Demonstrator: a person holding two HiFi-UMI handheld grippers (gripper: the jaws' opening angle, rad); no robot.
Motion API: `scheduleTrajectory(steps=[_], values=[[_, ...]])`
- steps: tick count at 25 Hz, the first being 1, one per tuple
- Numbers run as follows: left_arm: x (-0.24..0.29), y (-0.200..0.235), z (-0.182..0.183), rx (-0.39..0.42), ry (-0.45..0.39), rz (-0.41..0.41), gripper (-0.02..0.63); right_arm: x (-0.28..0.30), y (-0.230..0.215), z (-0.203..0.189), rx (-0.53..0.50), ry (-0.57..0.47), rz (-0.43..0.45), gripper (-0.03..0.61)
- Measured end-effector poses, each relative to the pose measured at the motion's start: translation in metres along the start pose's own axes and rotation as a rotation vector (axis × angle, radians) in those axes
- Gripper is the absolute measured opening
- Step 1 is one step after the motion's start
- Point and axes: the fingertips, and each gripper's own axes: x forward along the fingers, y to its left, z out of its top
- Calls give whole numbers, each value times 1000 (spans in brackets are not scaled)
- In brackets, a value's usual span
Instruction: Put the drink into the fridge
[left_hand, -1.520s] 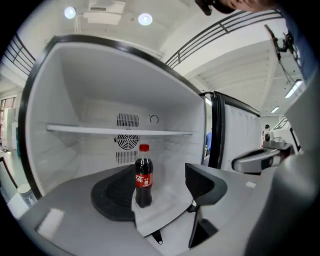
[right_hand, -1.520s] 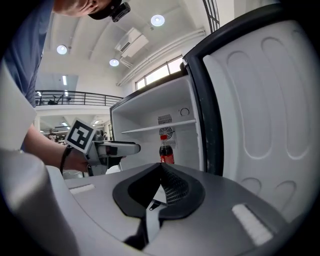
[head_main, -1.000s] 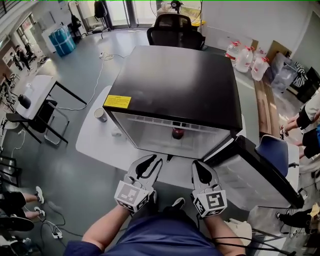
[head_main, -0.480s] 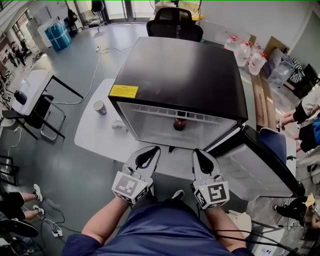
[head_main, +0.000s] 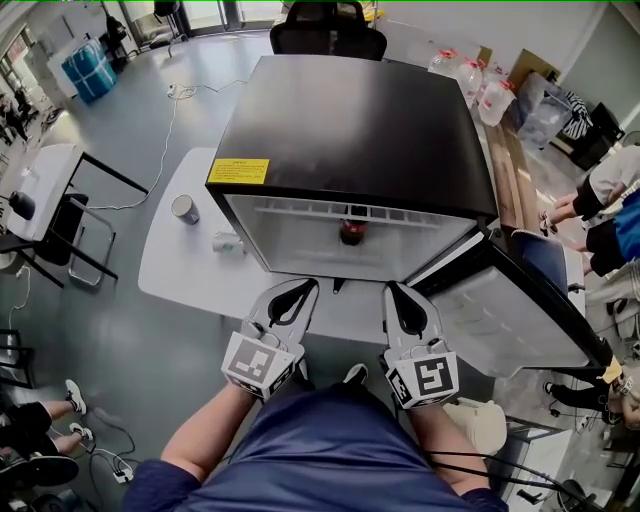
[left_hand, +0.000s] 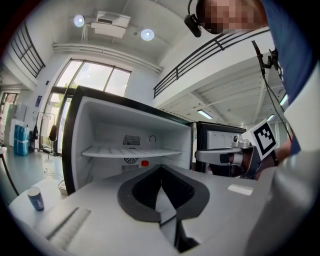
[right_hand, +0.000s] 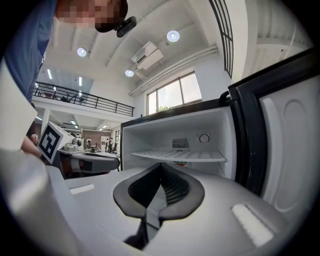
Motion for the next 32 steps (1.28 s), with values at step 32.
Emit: scheduleTrajectory(steps=[32], values=[[-1, 8, -16, -16, 39, 23, 5, 0, 7, -7, 11, 11, 13, 6]])
